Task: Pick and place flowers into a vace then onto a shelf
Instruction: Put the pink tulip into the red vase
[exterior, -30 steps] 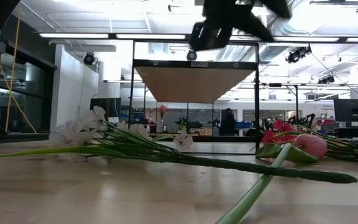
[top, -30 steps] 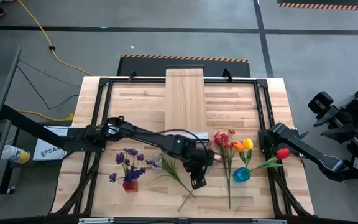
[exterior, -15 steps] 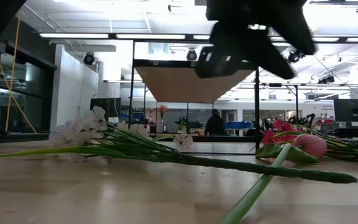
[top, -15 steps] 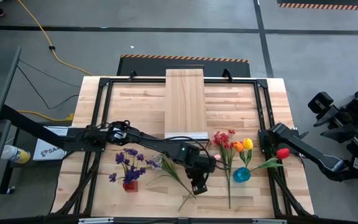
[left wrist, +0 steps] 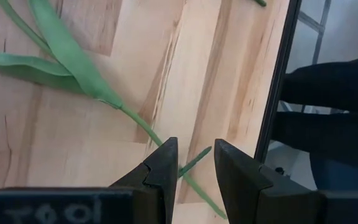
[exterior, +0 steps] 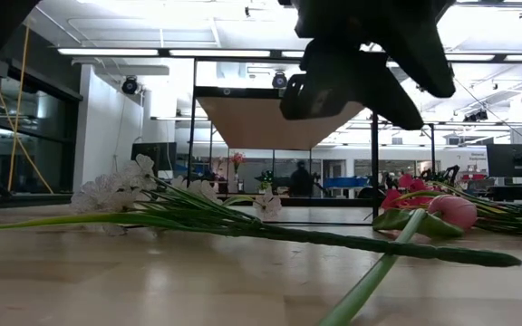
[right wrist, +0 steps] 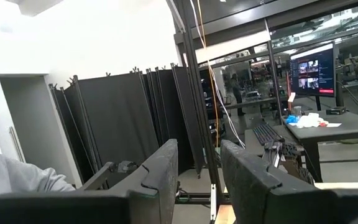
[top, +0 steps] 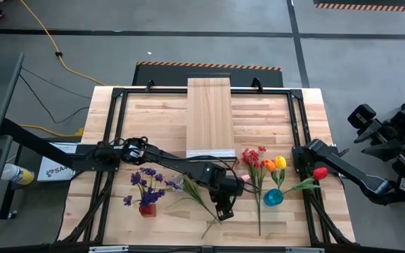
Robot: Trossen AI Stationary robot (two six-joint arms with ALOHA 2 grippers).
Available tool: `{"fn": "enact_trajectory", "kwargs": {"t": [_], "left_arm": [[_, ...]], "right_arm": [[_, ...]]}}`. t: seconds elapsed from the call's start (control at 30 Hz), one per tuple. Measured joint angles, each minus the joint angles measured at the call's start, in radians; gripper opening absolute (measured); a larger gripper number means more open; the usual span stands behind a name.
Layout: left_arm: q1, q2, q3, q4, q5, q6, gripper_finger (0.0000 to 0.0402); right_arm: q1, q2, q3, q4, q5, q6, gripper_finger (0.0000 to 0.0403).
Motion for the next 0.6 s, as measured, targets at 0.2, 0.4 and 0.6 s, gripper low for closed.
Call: {"fn": "enact_trajectory", "kwargs": {"t": [0.2,0.4,0.6], "left_arm": [[-0.002,0.002,0.000,0.002,-0.005,0.000,0.0138],[-0.001,0.003,0.000,0.008,-0.019,-0.001,0.0138],[-0.001,0.003,-0.015,0.014,-0.041,-0.014,0.0138]], "right_arm": [[0.000,0.000,0.000,0.001,0.000,0.000,0.0114],[0.000,0.000,0.000,0.001,0.000,0.000,0.0114],[0.000,0.000,0.000,0.001,0.000,0.000,0.0114]]}}
